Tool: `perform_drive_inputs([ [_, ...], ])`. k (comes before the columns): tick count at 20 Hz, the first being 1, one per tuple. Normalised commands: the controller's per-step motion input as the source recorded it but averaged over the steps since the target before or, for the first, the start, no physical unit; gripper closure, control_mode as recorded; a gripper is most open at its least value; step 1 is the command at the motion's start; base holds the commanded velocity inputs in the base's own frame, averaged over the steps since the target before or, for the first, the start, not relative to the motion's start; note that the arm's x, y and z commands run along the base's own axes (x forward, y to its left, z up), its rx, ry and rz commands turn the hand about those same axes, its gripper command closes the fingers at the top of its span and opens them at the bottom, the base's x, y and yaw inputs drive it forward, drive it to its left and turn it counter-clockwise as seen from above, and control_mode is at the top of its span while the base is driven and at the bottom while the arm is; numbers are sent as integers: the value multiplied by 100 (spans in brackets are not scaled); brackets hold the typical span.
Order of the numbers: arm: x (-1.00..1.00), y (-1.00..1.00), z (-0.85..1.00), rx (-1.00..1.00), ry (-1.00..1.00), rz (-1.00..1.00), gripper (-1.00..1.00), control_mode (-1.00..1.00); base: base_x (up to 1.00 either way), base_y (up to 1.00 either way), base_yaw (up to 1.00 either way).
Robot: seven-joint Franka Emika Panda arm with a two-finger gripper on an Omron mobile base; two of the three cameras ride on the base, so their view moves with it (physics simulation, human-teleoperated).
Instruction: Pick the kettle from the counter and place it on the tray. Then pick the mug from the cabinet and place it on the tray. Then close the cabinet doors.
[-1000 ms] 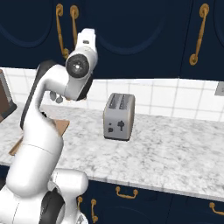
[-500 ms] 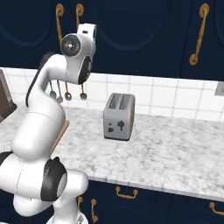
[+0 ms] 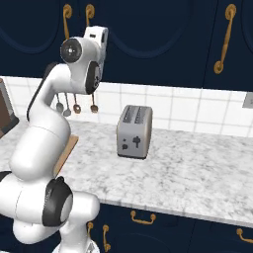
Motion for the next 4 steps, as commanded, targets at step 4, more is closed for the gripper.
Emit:
perform_drive_inputs([
  [4, 84, 0, -49, 0, 0, -4, 100, -100, 0, 0, 0],
])
